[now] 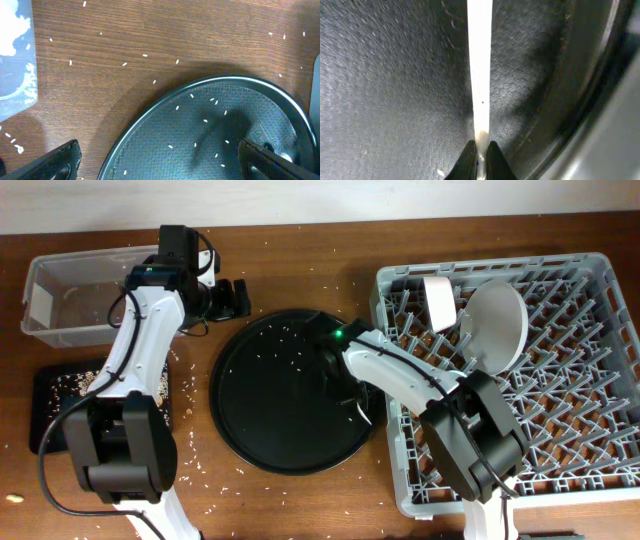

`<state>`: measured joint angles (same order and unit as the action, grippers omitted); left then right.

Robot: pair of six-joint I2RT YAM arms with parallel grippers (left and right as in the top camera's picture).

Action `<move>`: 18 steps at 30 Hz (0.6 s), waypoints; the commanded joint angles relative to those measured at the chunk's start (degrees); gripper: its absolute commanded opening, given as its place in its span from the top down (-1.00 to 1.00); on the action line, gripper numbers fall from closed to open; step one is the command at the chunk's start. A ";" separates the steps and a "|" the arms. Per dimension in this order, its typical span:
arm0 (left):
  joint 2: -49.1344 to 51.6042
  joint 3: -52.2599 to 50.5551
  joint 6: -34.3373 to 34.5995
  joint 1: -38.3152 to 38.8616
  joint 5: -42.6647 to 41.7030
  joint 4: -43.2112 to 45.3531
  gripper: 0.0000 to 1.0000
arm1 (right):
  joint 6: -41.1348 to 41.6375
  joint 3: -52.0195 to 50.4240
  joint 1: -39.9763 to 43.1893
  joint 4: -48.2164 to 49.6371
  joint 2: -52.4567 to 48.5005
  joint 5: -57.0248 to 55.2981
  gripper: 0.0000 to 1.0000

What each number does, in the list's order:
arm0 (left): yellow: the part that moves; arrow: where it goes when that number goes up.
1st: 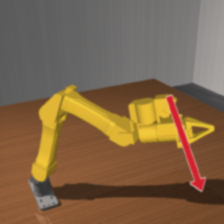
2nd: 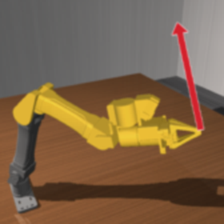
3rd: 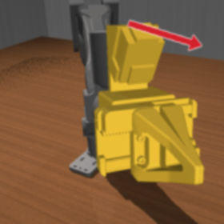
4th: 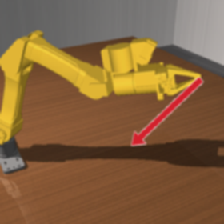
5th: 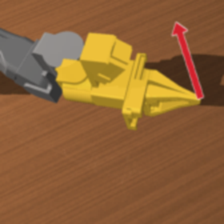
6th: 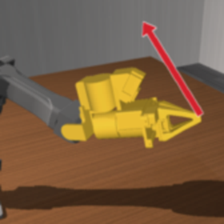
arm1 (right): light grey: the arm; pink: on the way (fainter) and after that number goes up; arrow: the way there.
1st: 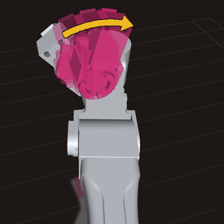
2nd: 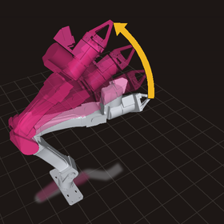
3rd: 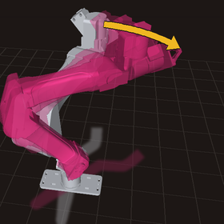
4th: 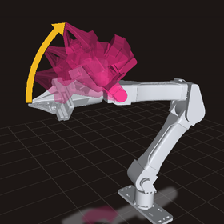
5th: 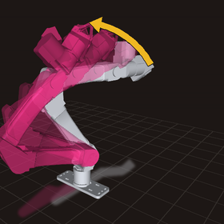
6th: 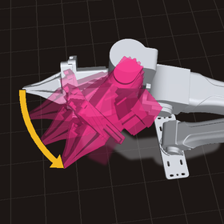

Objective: Sort waste into correct bins and load items into the dishwasher rack
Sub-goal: 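Grasp the white plastic fork on the black tray with the right gripper, then insert the fork upright into the rack beside the blue cup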

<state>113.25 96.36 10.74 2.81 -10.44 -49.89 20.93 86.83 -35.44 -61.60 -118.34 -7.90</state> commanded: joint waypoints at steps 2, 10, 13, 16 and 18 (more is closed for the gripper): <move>-0.42 0.81 -0.09 -0.35 0.24 0.09 -0.98 | 0.35 7.28 0.31 -5.77 0.68 -0.31 0.92; -0.42 0.81 -0.09 -0.35 0.24 0.09 -0.98 | 0.35 14.75 6.60 -20.92 12.61 -0.42 0.92; -0.42 0.81 -0.07 -0.35 0.24 0.09 -0.98 | 0.28 14.75 12.26 -24.15 15.67 -4.96 0.92; -0.42 0.81 -0.07 -0.35 0.24 0.13 -0.98 | -2.95 11.80 14.86 -21.49 15.58 -4.81 0.92; -0.42 0.81 -0.07 -0.35 0.24 0.13 -0.99 | -3.15 8.15 14.84 -18.32 15.56 -4.76 0.91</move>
<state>113.25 96.36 10.74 2.81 -10.44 -49.87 19.03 98.67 -20.75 -82.24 -102.87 -11.51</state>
